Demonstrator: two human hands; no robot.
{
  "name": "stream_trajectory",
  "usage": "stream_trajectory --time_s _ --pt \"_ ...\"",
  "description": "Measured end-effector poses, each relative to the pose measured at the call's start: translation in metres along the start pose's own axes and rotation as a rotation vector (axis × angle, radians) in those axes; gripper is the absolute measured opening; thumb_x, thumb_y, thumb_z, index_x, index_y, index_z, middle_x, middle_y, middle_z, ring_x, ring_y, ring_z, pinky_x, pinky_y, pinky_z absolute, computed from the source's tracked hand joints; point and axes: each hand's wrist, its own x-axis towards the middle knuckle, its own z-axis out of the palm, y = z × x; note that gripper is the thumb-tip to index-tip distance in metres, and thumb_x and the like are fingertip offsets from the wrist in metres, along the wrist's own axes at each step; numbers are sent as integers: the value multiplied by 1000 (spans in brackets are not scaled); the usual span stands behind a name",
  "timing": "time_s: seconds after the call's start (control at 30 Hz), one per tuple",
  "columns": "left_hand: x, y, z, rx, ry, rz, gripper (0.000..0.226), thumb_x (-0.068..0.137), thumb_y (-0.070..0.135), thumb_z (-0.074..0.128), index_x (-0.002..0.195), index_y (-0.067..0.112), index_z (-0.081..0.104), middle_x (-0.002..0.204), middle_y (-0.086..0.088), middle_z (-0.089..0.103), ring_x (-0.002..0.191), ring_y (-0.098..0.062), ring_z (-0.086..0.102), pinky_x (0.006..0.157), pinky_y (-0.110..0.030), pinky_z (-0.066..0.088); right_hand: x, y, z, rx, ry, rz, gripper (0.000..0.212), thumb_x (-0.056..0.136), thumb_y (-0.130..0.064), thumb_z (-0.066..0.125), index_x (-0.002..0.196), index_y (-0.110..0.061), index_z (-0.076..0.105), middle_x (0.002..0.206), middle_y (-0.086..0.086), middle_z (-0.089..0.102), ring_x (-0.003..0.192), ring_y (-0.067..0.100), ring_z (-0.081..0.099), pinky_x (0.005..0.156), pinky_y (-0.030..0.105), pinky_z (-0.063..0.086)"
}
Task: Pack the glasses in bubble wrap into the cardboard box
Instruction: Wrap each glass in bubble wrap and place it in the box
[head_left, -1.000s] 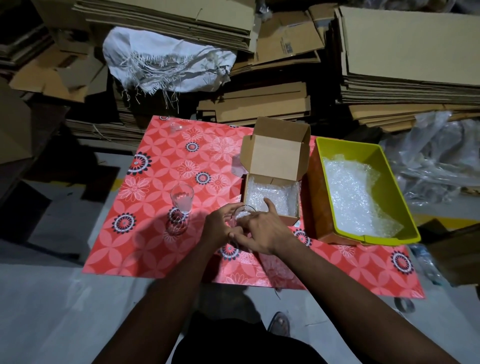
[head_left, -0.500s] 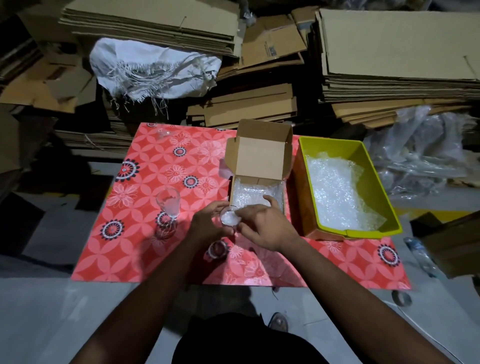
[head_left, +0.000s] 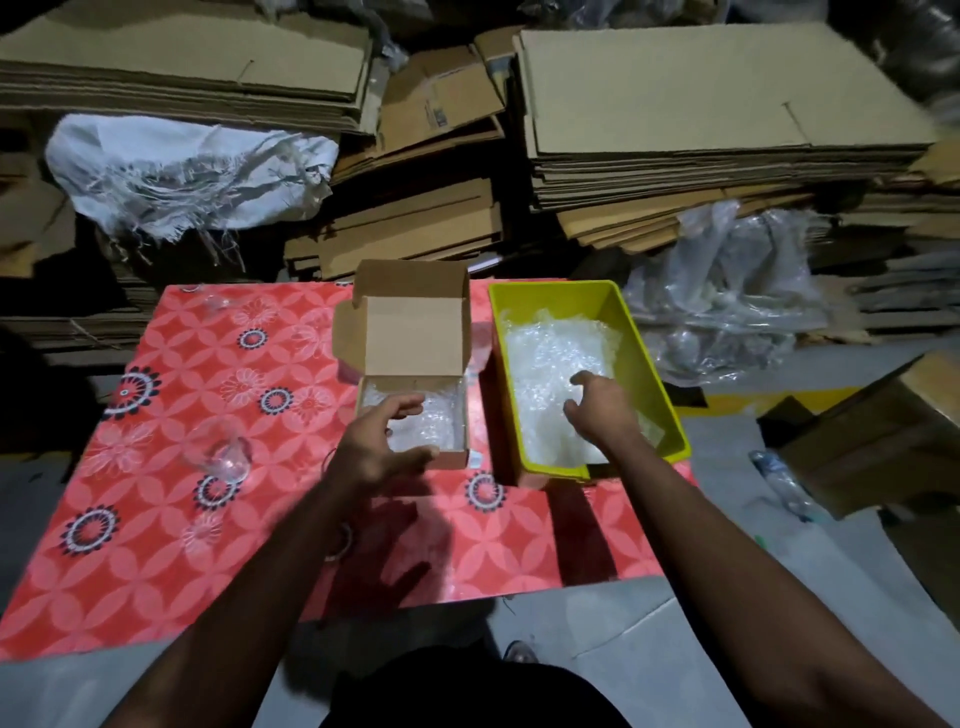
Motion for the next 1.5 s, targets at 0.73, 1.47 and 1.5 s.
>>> stream_trajectory --time_s 0.73,1.47,1.5 --pt "-14 29 33 -53 218 -128 32 83 15 77 113 26 71 98 8 74 87 -6 69 79 -28 58 -6 6 -6 584 465 -87 14 82 -13 68 87 -22 58 78 -6 61 76 18 60 64 32 45" --pt "-58 -42 -41 -105 241 -312 68 65 27 92 123 31 56 96 8 74 87 -9 71 72 -27 59 -88 -104 8 792 431 -220 20 88 -3 61 91 -21 71 91 -8 70 86 13 66 72 27 51" --pt "-55 -41 -42 -159 262 -317 66 67 20 92 122 25 57 94 0 73 85 -14 70 68 -25 59 -95 -116 12 831 324 -284 23 89 -1 61 93 -21 71 92 -8 71 86 8 66 73 22 50"
